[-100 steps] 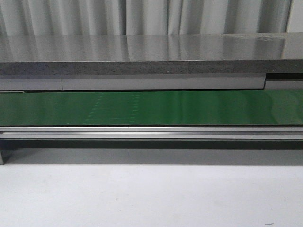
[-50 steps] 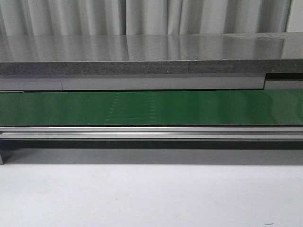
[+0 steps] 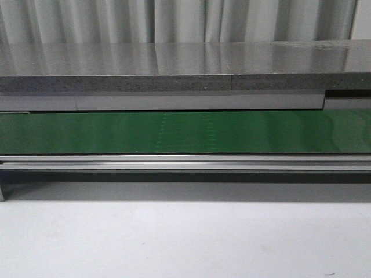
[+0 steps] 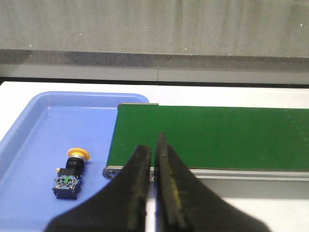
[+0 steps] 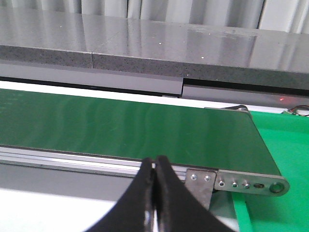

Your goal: Move button from left to right

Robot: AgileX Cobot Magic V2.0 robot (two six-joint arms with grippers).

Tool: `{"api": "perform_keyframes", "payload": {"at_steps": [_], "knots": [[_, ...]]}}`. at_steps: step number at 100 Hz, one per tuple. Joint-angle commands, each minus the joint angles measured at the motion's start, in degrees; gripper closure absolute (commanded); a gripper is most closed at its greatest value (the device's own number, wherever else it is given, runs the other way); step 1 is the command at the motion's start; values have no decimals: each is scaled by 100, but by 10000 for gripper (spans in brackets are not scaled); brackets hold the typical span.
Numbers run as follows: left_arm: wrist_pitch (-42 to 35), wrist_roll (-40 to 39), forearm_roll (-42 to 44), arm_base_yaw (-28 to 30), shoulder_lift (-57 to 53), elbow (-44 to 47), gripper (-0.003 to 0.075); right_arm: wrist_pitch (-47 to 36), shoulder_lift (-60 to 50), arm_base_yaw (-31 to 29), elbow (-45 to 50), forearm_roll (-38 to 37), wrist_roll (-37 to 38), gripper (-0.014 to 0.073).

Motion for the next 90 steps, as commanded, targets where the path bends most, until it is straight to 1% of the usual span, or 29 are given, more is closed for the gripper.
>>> {"api": "perform_keyframes", "payload": {"at_steps": [1, 16, 35, 52, 60, 64, 69, 72, 74, 79, 81, 84, 86, 90], "knots": [[42, -53, 43, -41, 466, -574, 715, -469, -98, -12, 6, -66, -21, 662], [345, -53, 43, -41, 1011, -1002, 715, -469, -98, -12, 6, -66, -21, 662], [423, -53, 43, -41, 1369, -1028, 715, -469, -98, -12, 6, -66, -21, 662], [425, -53, 58, -41, 1432, -1028, 715, -469, -98, -12, 6, -66, -21, 662], [425, -53, 58, -41, 1432, -1028, 694, -469, -98, -12, 6, -66, -21, 662], [425, -53, 58, -41, 1432, -1028, 654, -469, -98, -12, 6, -66, -21, 662], [425, -53, 58, -41, 1432, -1028, 583, -469, -98, -12, 6, -66, -21, 662], [425, -53, 58, -41, 1432, -1028, 517, -469, -98, -12, 6, -66, -21, 662], [425, -53, 58, -41, 1432, -1028, 487, -469, -98, -12, 6, -66, -21, 662], [425, -53, 58, -41, 1432, -1028, 358, -469, -98, -12, 6, -66, -21, 662], [425, -53, 58, -41, 1432, -1028, 326, -469, -98, -12, 6, -66, -21, 662], [425, -53, 58, -41, 1432, -1028, 253, -469, -98, -12, 6, -66, -21, 662], [425, -53, 58, -41, 1432, -1028, 214, -469, -98, -12, 6, -66, -21, 662], [413, -53, 58, -41, 1432, -1028, 165, -469, -98, -12, 6, -66, -21, 662]]}}
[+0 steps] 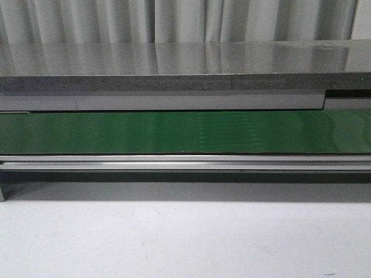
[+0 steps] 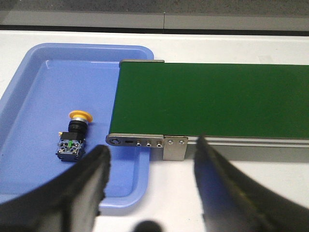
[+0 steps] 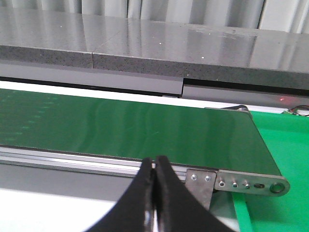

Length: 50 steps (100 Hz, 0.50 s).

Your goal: Move button from left to right

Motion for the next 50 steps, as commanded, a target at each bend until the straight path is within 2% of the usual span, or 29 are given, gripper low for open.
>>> {"api": "perform_keyframes", "payload": {"at_steps": [1, 7, 50], "knots": [[-401, -53, 21, -41, 47, -197, 150, -469, -98, -12, 6, -66, -21, 662], [-425, -53, 21, -41, 47, -197, 121, -469, -98, -12, 6, -66, -21, 662], [-217, -53, 159, 92, 384, -426, 121, -469, -98, -12, 6, -66, -21, 662]]}}
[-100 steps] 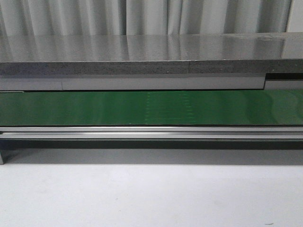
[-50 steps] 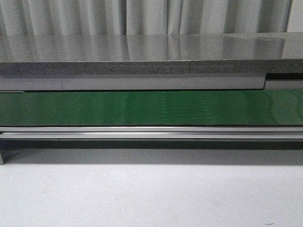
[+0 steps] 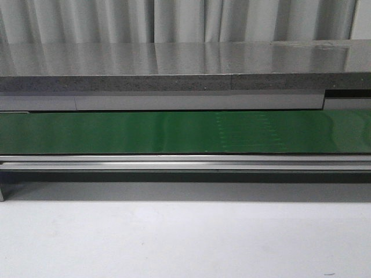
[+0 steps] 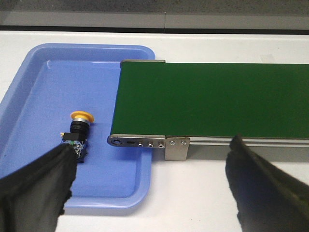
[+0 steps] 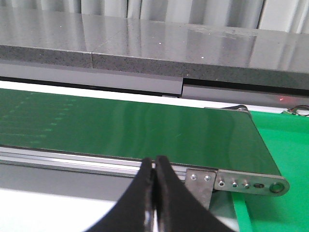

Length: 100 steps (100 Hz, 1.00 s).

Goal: Move button from left to right
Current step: 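Grasp the yellow-capped button's black body with the left gripper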

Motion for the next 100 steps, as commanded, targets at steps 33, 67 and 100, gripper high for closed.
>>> {"api": "perform_keyframes", "payload": {"at_steps": [33, 67, 100], "knots": [[137, -27, 375, 1180, 2081, -1421, 121, -469, -98, -12, 6, -66, -21, 662], [235, 619, 224, 1806, 4032, -2404, 121, -469, -98, -12, 6, -66, -21, 662], [238, 1205, -340, 2339, 5591, -3041, 121, -469, -98, -12, 6, -66, -21, 662]]}}
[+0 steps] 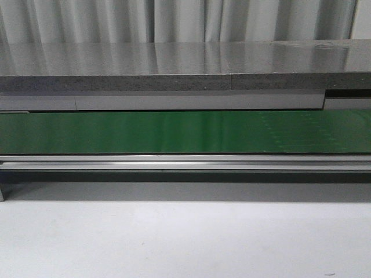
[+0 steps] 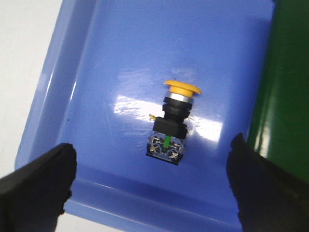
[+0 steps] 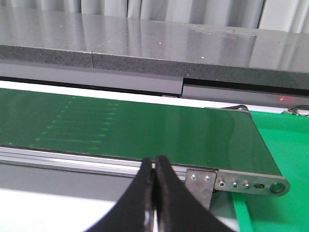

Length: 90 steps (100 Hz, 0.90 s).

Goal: Move button from left to right
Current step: 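Grasp the yellow-capped button's black body with the left gripper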

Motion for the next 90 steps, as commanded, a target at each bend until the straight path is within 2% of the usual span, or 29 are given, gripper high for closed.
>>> {"api": "perform_keyframes", "payload": {"at_steps": [1, 31, 90], "knots": [[-239, 78, -87, 121, 141, -312, 121, -469, -98, -12, 6, -66, -21, 662], [-479, 224, -211, 200, 876, -448, 121, -469, -98, -12, 6, -66, -21, 662], [-738, 511, -631, 154, 1663, -448, 130, -469, -98, -12, 6, -66, -21, 662]]}}
